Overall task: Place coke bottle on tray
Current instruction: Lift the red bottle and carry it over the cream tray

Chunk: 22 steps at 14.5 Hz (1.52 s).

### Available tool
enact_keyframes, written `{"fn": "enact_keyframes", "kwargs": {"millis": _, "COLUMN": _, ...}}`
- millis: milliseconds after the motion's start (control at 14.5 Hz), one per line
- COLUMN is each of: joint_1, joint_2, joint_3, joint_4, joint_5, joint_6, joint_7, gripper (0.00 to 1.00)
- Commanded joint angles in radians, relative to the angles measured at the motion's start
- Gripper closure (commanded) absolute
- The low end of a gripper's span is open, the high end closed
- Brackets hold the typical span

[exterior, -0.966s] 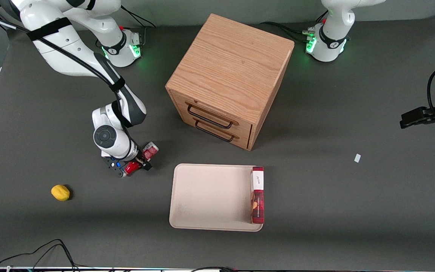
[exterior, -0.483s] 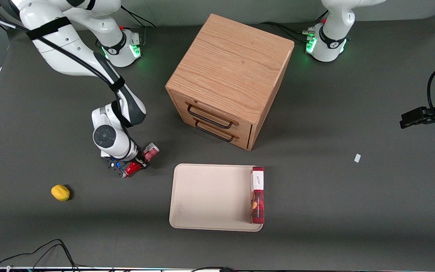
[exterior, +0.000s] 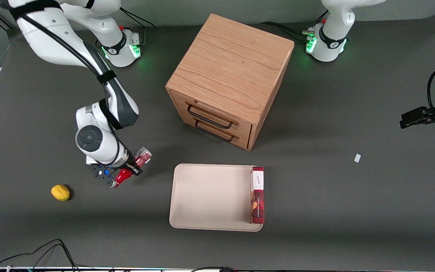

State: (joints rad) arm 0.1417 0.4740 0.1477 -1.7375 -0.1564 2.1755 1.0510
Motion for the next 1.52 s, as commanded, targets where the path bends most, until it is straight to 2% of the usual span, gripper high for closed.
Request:
{"fn": "enact_keyframes", "kwargs": {"millis": 0, "joint_1": 0.010, "joint_2": -0.034, "joint_3": 0.033, "joint_4": 0.120, "joint_5": -0.003, "joint_6": -0.155, "joint_7": -0.077, "gripper": 1.00}}
{"fn": "enact_keyframes", "kwargs": {"millis": 207, "joint_1": 0.012, "joint_2": -0.009, "joint_3": 0.110, "joint_4": 0.320, "joint_5": -0.006, "joint_6": -0.322, "joint_7": -0.147, "gripper": 1.00}}
{"fn": "enact_keyframes", "kwargs": {"millis": 483, "joint_1": 0.061, "joint_2": 0.090, "joint_3": 0.133, "joint_4": 0.547, "joint_5": -0.012, "joint_6": -0.361, "joint_7": -0.377, "gripper": 1.00}}
{"fn": "enact_keyframes", "kwargs": {"millis": 690, "joint_1": 0.102, "joint_2": 0.219, "joint_3": 0.131, "joint_4": 0.676, "joint_5": -0.014, "joint_6": -0.262, "joint_7": -0.580, "gripper": 1.00}}
{"fn": "enact_keyframes", "kwargs": {"millis": 897, "joint_1": 0.111, "joint_2": 0.314, "joint_3": 0.127, "joint_4": 0.681, "joint_5": -0.014, "joint_6": -0.100, "joint_7": -0.666, "gripper": 1.00}}
{"fn": "enact_keyframes", "kwargs": {"millis": 1103, "joint_1": 0.122, "joint_2": 0.409, "joint_3": 0.125, "joint_4": 0.679, "joint_5": -0.014, "joint_6": 0.006, "joint_7": -0.657, "gripper": 1.00}}
{"fn": "enact_keyframes", "kwargs": {"millis": 1448, "joint_1": 0.128, "joint_2": 0.521, "joint_3": 0.121, "joint_4": 0.670, "joint_5": -0.011, "joint_6": 0.032, "joint_7": -0.586, "gripper": 1.00}}
